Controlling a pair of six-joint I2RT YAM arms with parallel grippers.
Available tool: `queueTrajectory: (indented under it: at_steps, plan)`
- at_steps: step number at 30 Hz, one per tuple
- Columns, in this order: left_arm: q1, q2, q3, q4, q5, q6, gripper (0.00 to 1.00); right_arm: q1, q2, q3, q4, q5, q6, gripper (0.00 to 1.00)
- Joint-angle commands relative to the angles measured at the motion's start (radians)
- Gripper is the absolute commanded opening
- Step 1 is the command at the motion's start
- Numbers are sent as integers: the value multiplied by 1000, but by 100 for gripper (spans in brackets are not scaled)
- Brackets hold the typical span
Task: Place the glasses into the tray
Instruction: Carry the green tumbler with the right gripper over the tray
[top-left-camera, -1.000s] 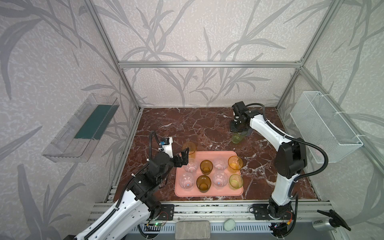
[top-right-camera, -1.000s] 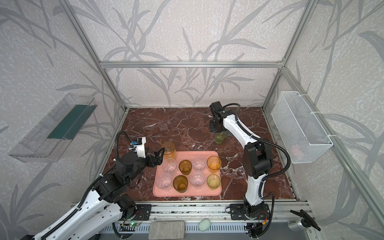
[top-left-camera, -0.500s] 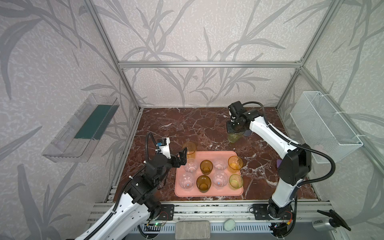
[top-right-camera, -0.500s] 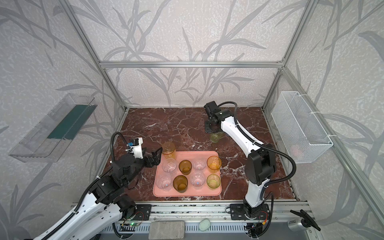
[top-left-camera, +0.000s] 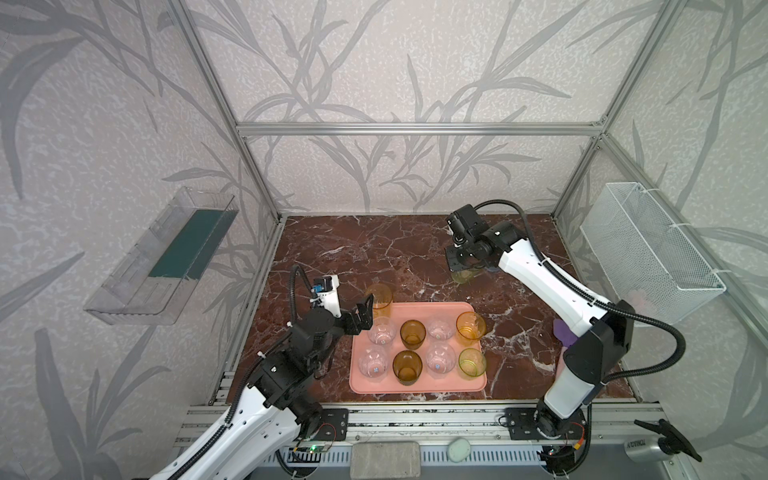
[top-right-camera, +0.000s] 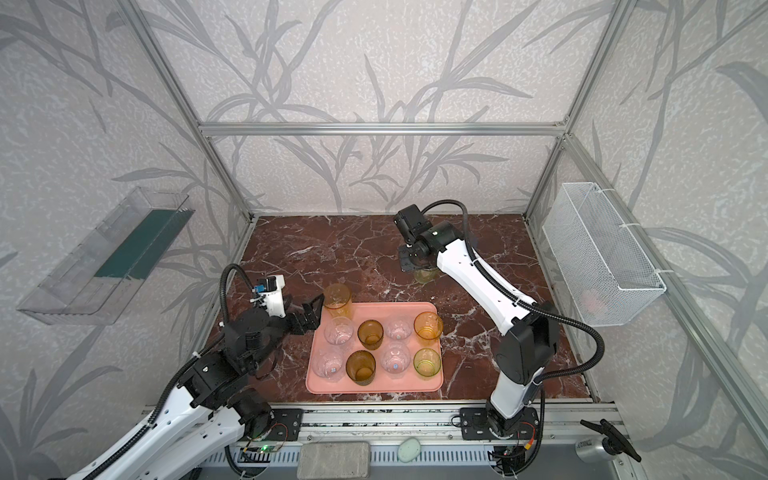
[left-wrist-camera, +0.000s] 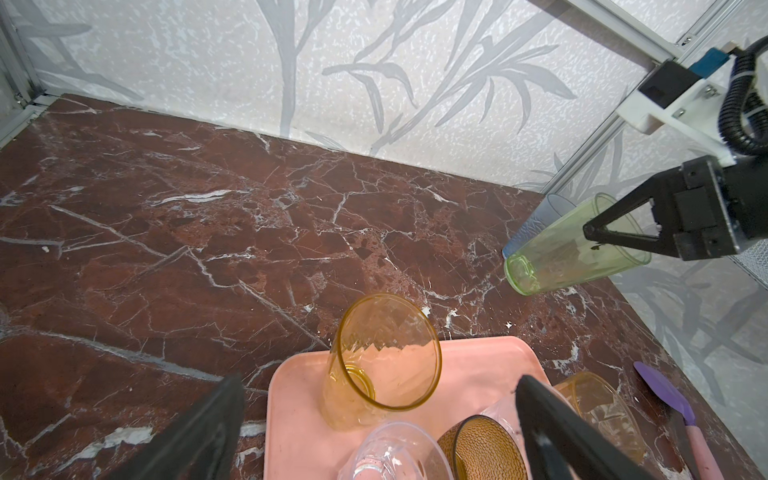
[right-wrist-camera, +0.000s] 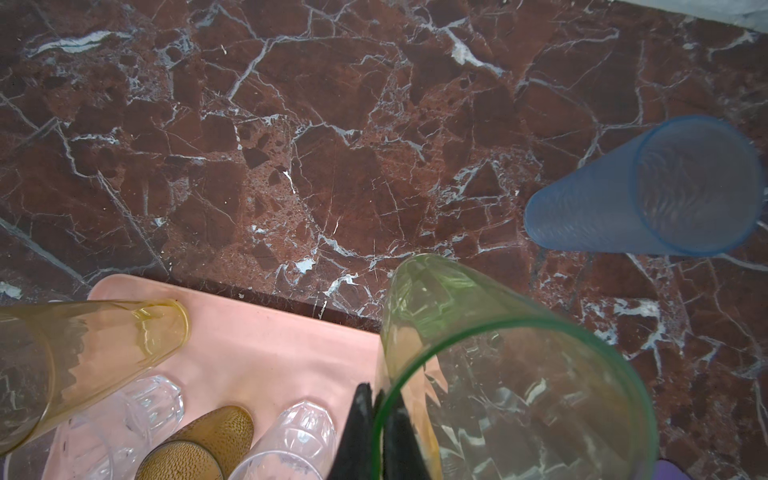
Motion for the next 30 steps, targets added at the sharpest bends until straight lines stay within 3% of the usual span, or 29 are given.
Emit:
queueTrajectory:
  at_steps: [1,30]
  plan:
    - [1,3,5,-12,-3,-17,99,36,-57,48,-48,55,-23,0]
    - [1,25,14,-27,18,-35,99,241,-78,5,-53,-5,36,0]
